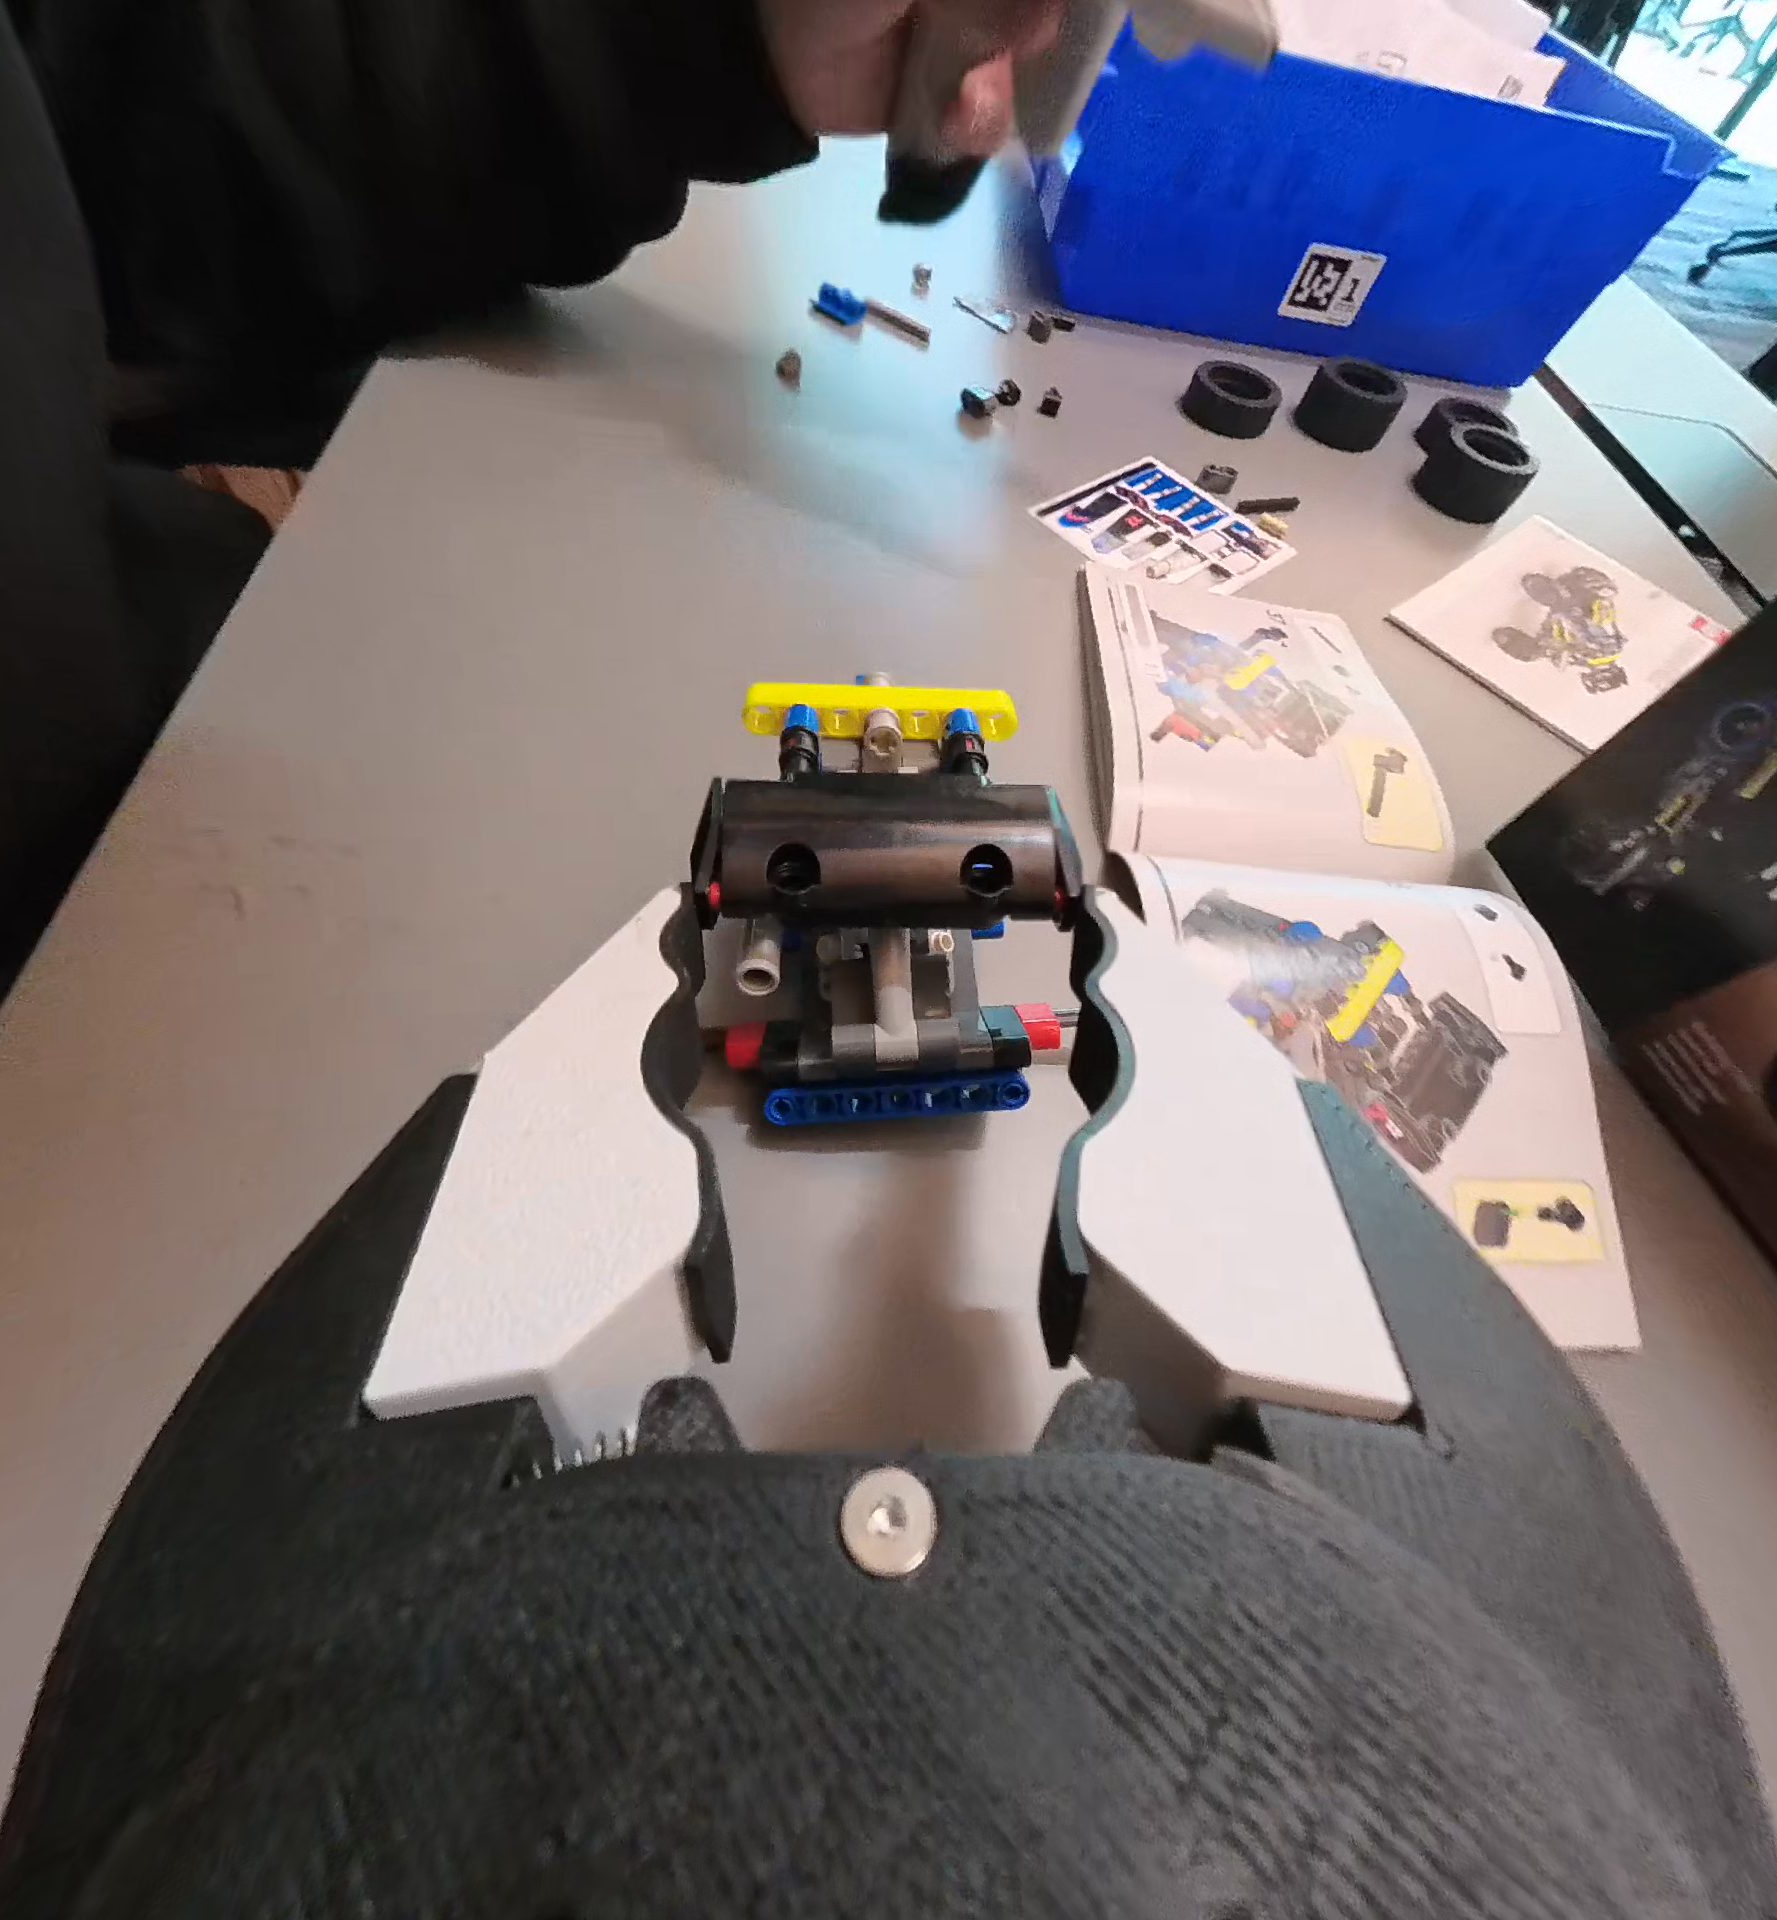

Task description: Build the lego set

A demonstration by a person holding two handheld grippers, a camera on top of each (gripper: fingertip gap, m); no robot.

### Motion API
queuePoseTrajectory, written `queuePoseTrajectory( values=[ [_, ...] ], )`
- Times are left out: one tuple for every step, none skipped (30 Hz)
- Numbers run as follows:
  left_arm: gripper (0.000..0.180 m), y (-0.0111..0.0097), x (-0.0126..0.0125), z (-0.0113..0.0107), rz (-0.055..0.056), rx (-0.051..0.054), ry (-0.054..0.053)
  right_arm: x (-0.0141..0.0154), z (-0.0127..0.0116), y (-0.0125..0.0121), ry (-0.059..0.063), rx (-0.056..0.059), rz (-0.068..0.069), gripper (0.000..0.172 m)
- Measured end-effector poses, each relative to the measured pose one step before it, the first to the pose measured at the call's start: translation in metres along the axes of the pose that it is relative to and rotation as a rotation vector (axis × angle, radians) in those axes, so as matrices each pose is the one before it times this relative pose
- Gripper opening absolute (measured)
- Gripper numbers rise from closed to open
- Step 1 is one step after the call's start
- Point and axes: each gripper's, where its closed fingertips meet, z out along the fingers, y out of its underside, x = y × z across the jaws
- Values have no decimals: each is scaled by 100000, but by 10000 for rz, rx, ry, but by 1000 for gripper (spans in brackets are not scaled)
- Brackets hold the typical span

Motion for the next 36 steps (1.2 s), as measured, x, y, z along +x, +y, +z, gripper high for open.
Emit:
queuePoseTrajectory(
  values=[
    [70,-71,-1530,-748,-1,199,-522,8,-425,183,50,-62,0,69],
    [71,16,-1495,-773,75,109,-575,-82,-487,216,7,-62,48,69],
    [76,80,-1367,-719,204,52,-561,-605,-743,284,-331,-142,84,78],
    [81,130,-1234,-687,296,21,-530,-701,-1128,187,-431,-164,-59,83],
    [81,158,-1083,-637,287,-19,-481,502,-1441,-195,324,61,-64,77],
    [80,139,-926,-602,241,-29,-418,1236,-1639,-504,662,269,23,75],
    [80,141,-829,-595,198,-32,-377,1813,-1552,-429,809,300,176,69],
    [75,240,-652,-565,164,-71,-264,2960,-1057,270,1287,-67,348,51],
    [67,372,-488,-501,94,-138,-144,3284,-174,1129,1317,-650,204,43],
    [64,422,-517,-396,-10,-170,-148,2053,887,990,698,-517,17,39],
    [63,412,-491,-333,-56,-165,-107,544,1510,40,44,161,44,28],
    [64,408,-320,-302,-134,-182,6,-381,1615,-618,-316,516,123,25],
    [64,316,-225,-311,-226,-146,56,-801,1490,-418,-491,312,-41,23],
    [62,334,-152,-355,-191,-154,87,-40,1308,231,14,-198,-262,17],
    [57,511,-19,-405,-138,-279,171,184,1186,383,222,-282,-404,15],
    [54,706,57,-478,-70,-414,219,-335,1067,438,-68,-218,-432,12],
    [53,842,71,-517,41,-485,224,-396,882,685,-141,-342,-249,7],
    [51,1007,229,-550,187,-570,329,-552,641,809,-264,-411,-202,2],
    [52,1189,242,-529,238,-659,316,-665,358,877,-347,-499,-267,0],
    [50,1455,252,-457,149,-779,318,-496,172,835,-218,-504,-240,0],
    [44,1745,700,-313,37,-902,641,-173,-80,344,-9,-190,-144,0],
    [37,1799,805,-106,-123,-908,718,-169,-275,317,-64,-107,-223,0],
    [35,1515,280,144,-448,-766,366,70,-351,540,10,-228,-45,0],
    [35,1034,351,320,-571,-561,396,75,-448,462,-74,-149,166,0],
    [35,505,823,389,-417,-337,644,-108,-480,415,-198,-100,154,0],
    [34,6,626,418,-249,-82,441,-104,-444,388,-137,-56,17,0],
    [32,-261,248,441,-102,49,149,85,-329,368,48,-44,-43,0],
    [30,-155,186,434,-22,-55,123,200,-258,358,128,-61,-34,0],
    [30,28,153,392,-41,-220,105,24,-280,287,-17,-53,-33,0],
    [28,60,38,369,-36,-237,31,-64,-330,310,-95,-91,-5,0],
    [23,84,-108,348,-43,-211,-60,98,-370,447,-16,-171,78,0],
    [18,245,-216,346,-43,-279,-135,123,-368,459,17,-153,71,0],
    [16,467,-103,346,1,-379,-89,224,-352,506,114,-157,15,0],
    [17,468,-13,336,31,-360,-63,347,-339,562,195,-188,39,0],
    [16,349,-60,326,23,-278,-134,187,-307,441,94,-132,66,0],
    [16,241,-15,303,40,-202,-119,124,-279,198,77,12,69,0]
  ],
)
